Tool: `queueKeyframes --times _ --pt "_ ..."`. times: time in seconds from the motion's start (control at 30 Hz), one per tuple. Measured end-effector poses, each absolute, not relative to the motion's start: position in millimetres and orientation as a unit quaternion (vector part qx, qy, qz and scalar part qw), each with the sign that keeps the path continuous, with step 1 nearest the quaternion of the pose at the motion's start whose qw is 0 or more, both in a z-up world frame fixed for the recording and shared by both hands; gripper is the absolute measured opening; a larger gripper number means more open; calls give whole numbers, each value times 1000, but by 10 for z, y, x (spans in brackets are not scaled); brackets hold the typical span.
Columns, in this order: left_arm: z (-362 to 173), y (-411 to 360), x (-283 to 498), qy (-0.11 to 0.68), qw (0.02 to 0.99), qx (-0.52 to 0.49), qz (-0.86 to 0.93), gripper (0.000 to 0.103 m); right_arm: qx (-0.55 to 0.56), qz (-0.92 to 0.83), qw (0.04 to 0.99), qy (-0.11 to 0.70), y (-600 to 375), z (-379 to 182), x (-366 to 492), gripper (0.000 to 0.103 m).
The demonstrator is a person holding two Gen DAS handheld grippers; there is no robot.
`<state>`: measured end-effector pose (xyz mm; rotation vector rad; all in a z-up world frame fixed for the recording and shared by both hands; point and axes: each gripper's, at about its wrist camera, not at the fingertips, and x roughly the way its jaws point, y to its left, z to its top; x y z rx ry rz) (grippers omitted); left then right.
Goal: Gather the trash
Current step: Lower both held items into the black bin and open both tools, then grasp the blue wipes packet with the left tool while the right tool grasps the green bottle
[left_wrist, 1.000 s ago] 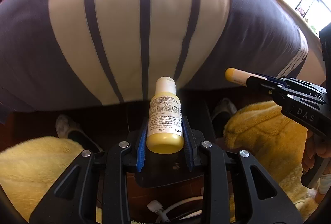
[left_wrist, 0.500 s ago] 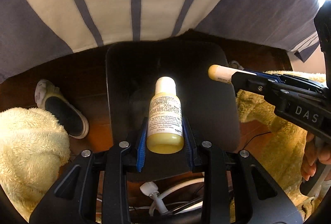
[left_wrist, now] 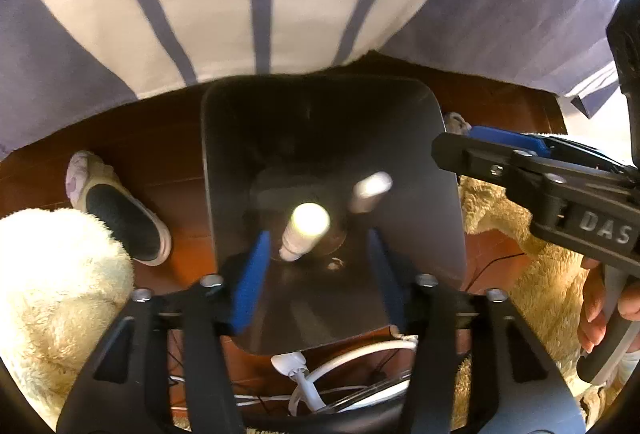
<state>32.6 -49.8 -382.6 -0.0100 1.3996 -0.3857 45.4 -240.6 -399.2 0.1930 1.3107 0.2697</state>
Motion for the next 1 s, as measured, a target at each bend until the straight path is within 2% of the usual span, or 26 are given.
queueKeyframes --times 0.1,0.23,0.37,0.73,0.83,1.0 --pt "-3742 -456 335 633 756 -8 -169 64 90 117 787 600 -2442 -3932 455 57" --pt "-3577 -404 343 616 772 1 -160 75 82 98 804 581 -2507 -3770 432 73" --pt "-3362 -331 362 594 790 0 -152 76 68 83 832 544 -2562 -3451 413 83" --pt "-2254 -138 555 489 862 11 -132 77 54 60 908 412 -2773 -2278 525 90" --pt "-1914 -64 682 457 881 9 -126 77 52 50 923 378 -2845 -1992 638 95" --pt "-1536 -20 996 420 900 10 -118 80 42 38 935 350 -2911 -1753 930 97"
